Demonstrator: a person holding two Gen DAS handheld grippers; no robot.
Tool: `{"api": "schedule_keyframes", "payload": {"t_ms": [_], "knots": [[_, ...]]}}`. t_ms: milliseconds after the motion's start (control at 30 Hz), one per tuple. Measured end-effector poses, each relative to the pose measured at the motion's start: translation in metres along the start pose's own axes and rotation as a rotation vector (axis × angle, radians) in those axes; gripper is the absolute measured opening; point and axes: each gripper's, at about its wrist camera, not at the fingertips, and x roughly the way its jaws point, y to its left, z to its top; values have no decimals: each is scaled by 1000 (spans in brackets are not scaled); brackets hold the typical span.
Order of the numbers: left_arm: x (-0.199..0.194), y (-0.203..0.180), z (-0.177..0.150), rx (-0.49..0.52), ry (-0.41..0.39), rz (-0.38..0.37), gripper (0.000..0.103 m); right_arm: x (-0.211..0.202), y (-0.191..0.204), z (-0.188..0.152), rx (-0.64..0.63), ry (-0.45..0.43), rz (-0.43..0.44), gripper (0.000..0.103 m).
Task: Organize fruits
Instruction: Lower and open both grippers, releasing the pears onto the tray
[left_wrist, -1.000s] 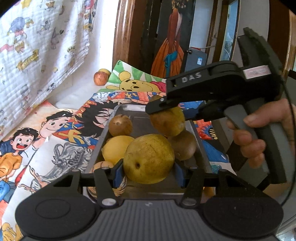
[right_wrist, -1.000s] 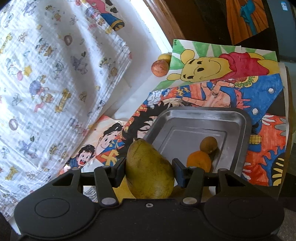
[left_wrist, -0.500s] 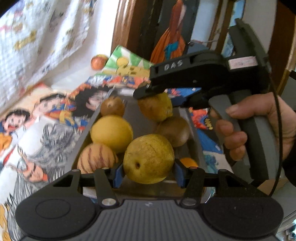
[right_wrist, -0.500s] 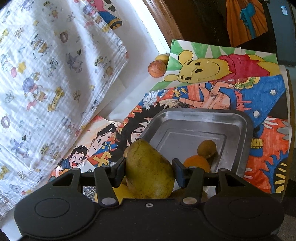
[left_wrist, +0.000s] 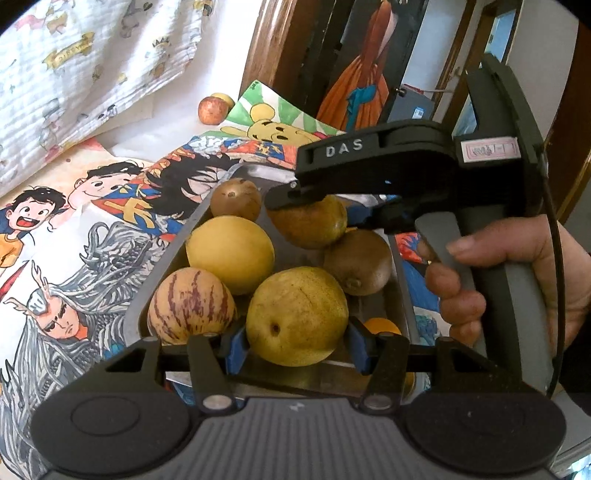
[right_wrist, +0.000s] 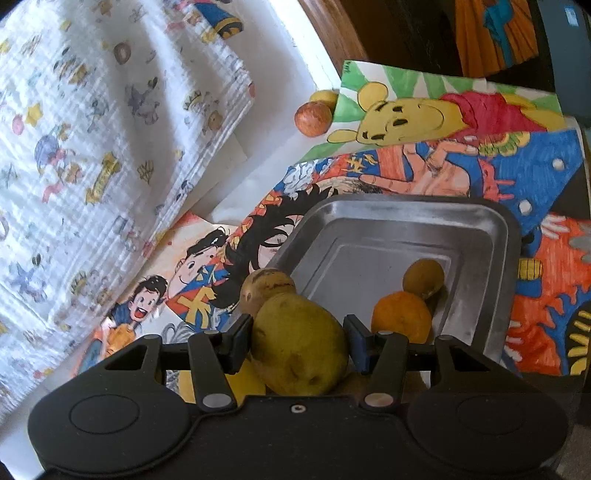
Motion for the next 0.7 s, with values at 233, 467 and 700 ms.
{"api": "schedule_keyframes", "payload": {"t_ms": [233,467,700], "knots": [[6,5,-1,-27,20,7,59,2,-3,1,13,4,8,56],[6,6,-2,-27,23,6,60,1,-5,2,21,6,4,55],[3,8,-2,-42,26,-2,60,-3,-5,2,35,10,16,58]]}}
